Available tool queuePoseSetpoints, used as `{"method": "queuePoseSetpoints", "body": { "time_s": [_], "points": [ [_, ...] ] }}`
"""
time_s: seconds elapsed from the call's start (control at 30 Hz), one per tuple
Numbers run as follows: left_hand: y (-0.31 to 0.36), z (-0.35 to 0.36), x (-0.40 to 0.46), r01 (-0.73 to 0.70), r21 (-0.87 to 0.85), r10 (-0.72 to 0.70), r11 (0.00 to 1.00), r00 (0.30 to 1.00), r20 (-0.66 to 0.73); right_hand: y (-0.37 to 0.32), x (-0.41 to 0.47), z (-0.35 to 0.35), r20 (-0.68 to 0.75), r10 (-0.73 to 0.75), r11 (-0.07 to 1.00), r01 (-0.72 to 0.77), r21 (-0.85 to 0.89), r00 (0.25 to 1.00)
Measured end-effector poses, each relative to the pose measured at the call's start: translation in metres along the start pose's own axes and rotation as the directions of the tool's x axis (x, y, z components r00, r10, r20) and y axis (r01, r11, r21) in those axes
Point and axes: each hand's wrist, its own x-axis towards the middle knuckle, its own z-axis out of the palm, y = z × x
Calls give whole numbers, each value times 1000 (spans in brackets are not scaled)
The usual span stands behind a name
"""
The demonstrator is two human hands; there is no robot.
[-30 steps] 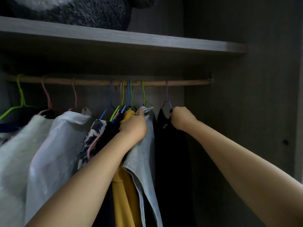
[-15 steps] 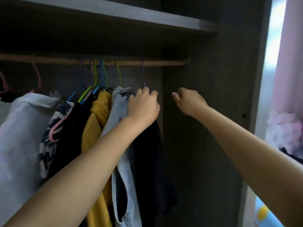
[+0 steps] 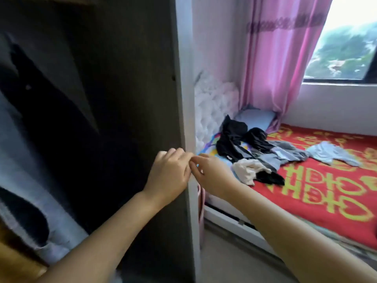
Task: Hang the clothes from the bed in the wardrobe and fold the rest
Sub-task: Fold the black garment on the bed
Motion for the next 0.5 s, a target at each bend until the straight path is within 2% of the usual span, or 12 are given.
{"method": "queuePoseSetpoints", "body": {
  "time_s": [0.1, 0.17, 0.27, 0.5],
  "points": [
    [57, 52, -4, -25, -137, 47, 990, 986, 158, 69, -61, -7, 83, 239, 970, -234, -66, 967],
    [100, 88, 1, -9, -211, 61, 977, 968, 243, 116, -107, -21, 115, 389, 918, -375, -129, 914],
    [171, 134, 6, -2, -288, 122, 958, 909, 399, 181, -180, -49, 151, 576, 817, -564, -120, 803],
    [331, 222, 9, 10, -465, 279, 885, 788, 549, 289, -337, -104, 142, 821, 568, -817, -105, 553]
  ]
}}
